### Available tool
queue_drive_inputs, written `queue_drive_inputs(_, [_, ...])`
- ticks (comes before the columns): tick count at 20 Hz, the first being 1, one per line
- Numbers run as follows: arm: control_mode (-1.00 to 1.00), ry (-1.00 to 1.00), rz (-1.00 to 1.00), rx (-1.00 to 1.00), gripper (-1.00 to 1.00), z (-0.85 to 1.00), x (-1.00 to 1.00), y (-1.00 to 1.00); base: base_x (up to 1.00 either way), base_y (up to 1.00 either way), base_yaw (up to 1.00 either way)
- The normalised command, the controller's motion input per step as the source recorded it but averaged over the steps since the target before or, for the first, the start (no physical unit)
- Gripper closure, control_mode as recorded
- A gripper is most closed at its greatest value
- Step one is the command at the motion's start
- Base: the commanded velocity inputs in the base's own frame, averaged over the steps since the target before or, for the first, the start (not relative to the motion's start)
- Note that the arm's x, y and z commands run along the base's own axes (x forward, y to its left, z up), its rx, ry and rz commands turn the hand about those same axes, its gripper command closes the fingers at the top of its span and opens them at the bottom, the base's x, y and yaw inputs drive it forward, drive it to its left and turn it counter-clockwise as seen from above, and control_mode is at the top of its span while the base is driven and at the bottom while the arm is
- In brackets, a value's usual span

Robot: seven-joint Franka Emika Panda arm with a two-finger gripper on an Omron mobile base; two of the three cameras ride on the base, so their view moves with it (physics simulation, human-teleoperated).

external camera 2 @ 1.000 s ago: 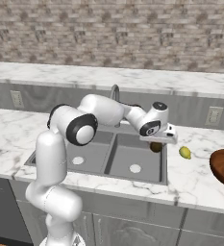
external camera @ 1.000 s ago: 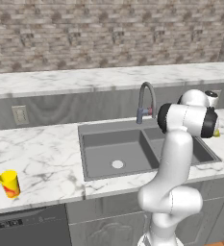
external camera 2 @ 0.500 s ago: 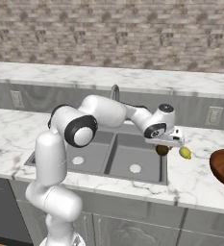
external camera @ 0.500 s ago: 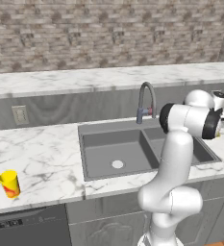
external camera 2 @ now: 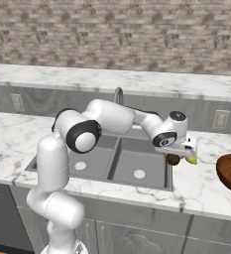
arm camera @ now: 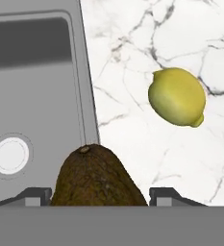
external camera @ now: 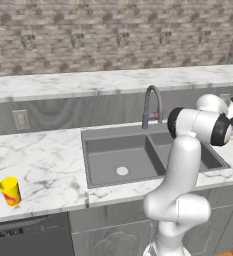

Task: Remove the lemon and avocado from the sink. Then move the bowl and cup from the counter to the sink for washing.

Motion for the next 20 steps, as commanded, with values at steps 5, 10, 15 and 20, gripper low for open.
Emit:
queue_drive_inputs(5, [-1.00,0.00,0.00,0.00,1.00,0.00,-0.21,-0.24,0.00,0.00,0.00])
queue_drive_inputs(10, [-1.00,-0.02,0.00,0.00,1.00,0.00,-0.26,-0.20,0.00,0.00,0.00])
queue_drive_inputs(15, [-1.00,-0.05,-0.01,-0.02,1.00,-0.04,-0.22,-0.24,0.00,0.00,0.00])
queue_drive_inputs(20, [-1.00,-0.09,0.00,-0.03,1.00,-0.06,-0.22,-0.20,0.00,0.00,0.00])
